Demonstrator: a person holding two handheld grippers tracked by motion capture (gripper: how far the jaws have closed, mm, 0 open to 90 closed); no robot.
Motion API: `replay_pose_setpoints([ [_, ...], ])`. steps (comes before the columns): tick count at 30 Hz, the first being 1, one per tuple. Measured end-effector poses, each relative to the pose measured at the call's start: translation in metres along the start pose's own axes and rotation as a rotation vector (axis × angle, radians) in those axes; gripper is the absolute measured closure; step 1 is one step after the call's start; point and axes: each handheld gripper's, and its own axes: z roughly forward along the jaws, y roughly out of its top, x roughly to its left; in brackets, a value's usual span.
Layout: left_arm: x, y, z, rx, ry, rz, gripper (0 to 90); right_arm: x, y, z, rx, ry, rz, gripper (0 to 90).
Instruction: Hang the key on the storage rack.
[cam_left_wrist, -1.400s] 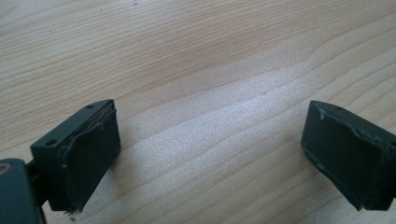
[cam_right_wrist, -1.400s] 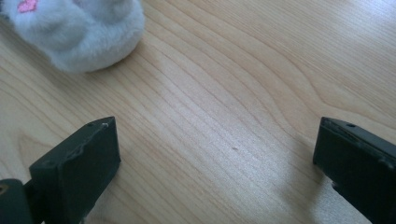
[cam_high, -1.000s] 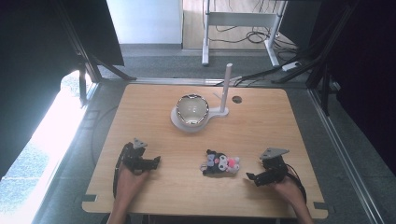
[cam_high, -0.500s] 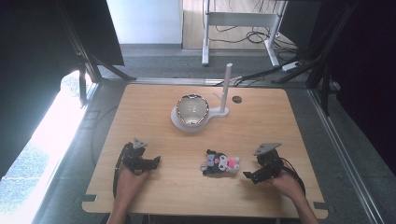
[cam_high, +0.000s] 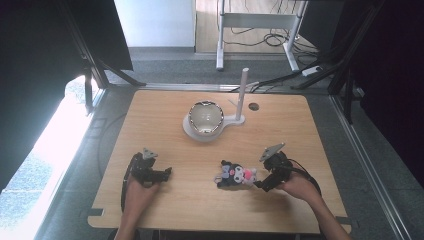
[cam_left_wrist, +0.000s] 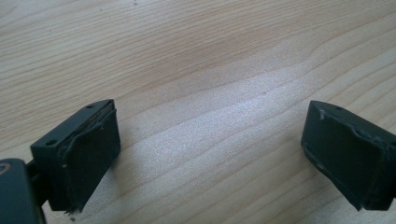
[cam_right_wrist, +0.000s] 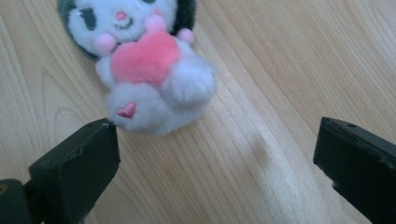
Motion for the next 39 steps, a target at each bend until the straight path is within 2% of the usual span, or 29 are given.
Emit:
replay_pose_setpoints([
  [2,0.0,0.0,0.0,0.0,0.0,0.0,4.5,0.002,0.009,0.001,0.038,0.005,-0.046,0.9],
  [4,0.0,0.0,0.0,-0.001,0.0,0.0,4.5,0.003,0.013,0.002,0.052,0.011,-0.056,1.2],
  [13,0.0,0.0,0.0,0.001,-0.001,0.002,4.3,0.012,0.041,0.014,0.154,0.068,-0.159,4.8],
  [17,0.0,0.0,0.0,0.001,-0.001,0.002,4.3,0.017,0.051,0.022,0.216,0.085,-0.203,6.5],
  [21,0.0,0.0,0.0,0.0,-0.001,0.002,4.3,0.021,0.063,0.031,0.285,0.11,-0.259,13.8],
  [27,0.0,0.0,0.0,0.0,-0.001,0.002,4.3,0.025,0.075,0.045,0.382,0.125,-0.296,24.1],
  [30,0.0,0.0,0.0,0.001,-0.001,0.002,4.3,0.028,0.08,0.051,0.432,0.125,-0.302,36.0],
  [33,0.0,0.0,0.0,0.001,-0.001,0.002,4.3,0.03,0.084,0.054,0.46,0.122,-0.309,41.4],
  [39,0.0,0.0,0.0,0.0,-0.002,0.002,4.3,0.022,0.09,0.04,0.409,0.124,-0.262,44.0],
])
